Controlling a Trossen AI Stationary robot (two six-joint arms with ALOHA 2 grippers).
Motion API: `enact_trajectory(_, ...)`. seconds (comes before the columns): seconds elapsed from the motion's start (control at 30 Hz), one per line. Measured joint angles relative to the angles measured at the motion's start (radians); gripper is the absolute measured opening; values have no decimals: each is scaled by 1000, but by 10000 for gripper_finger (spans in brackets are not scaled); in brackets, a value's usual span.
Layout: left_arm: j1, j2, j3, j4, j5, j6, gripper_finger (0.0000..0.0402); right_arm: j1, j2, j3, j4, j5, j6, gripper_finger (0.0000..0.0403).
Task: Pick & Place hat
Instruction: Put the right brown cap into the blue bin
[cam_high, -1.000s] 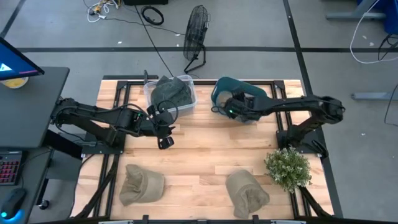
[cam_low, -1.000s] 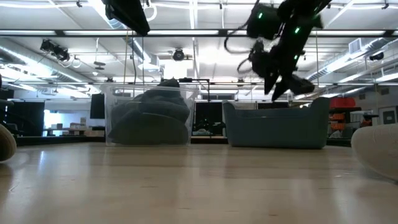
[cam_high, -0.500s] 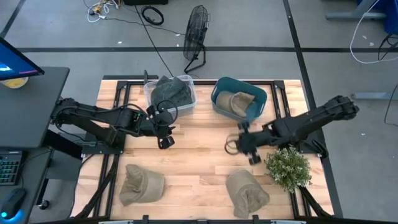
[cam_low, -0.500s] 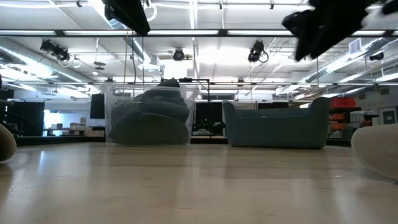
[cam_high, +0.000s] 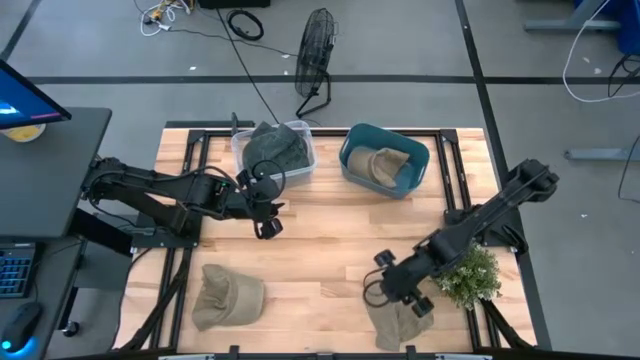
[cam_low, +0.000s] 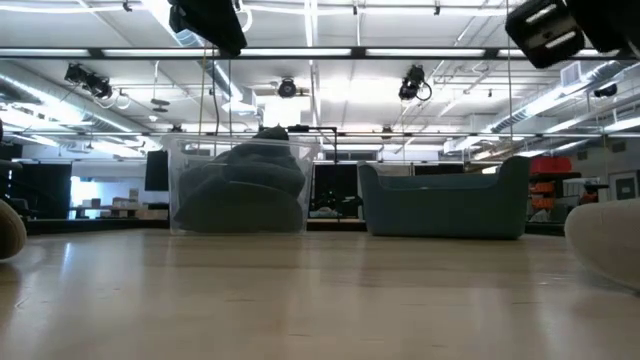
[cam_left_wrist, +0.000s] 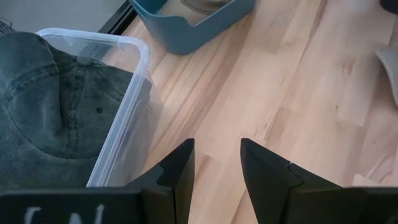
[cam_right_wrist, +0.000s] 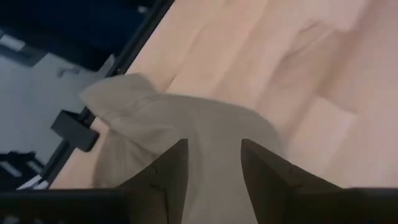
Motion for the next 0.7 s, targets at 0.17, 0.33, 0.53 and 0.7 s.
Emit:
enact_trajectory(0.17, 0, 0, 0, 9, 0, 0, 135, 20, 113, 0, 52, -96, -6, 151)
enact_trajectory(0.33, 0, 0, 0, 9, 0, 0, 135, 34, 197, 0, 90, -210, -6, 151)
enact_trajectory(0.53, 0, 0, 0, 9, 0, 4, 135, 41, 240, 0, 86, -172, -13, 151)
enact_trajectory(0.7, 0, 0, 0, 9, 0, 7, 135, 44, 236, 0, 86, -85, -64, 151)
